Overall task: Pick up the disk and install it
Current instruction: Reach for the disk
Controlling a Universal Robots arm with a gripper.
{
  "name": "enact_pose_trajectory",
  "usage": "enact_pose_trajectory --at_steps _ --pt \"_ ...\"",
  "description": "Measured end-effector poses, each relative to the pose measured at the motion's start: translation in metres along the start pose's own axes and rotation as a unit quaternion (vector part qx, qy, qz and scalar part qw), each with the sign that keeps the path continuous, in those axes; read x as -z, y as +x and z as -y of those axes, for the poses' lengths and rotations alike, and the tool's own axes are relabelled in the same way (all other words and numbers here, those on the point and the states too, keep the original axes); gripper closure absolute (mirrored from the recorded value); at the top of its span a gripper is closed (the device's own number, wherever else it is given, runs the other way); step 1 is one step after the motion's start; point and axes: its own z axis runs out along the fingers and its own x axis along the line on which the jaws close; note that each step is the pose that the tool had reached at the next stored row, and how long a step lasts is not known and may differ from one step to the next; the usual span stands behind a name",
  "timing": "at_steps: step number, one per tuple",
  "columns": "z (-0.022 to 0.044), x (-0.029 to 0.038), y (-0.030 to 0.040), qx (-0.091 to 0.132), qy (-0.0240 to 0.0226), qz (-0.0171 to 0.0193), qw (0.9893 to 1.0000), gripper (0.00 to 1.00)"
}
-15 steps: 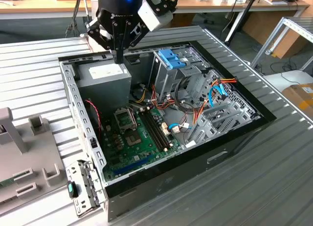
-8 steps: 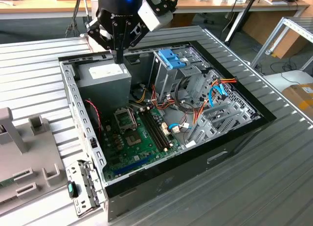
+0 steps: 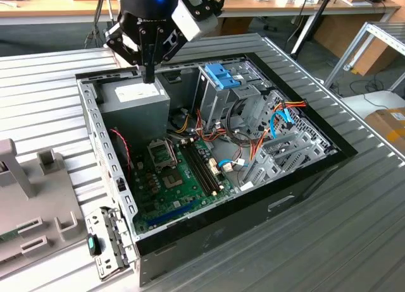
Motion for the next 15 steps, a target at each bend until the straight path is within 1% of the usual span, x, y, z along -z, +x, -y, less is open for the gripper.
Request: enact_pose_trajectory --at_steps 6,8,10,13,15 --pt "0.0000 0.0000 0.0002 0.000 0.0000 0.0000 1.0000 0.89" --pt "0.0001 0.0000 0.0014 0.000 -0.0001 0.0000 1.0000 0.89" --pt "0.0004 0.0001 0.0052 0.000 0.0000 0.0000 1.0000 0.89" --pt "0.0007 0.0002 0.0088 0.000 0.0000 0.0000 1.0000 0.89" --pt "0.0010 0.0004 0.0128 0.000 0.0000 0.0000 1.0000 0.89"
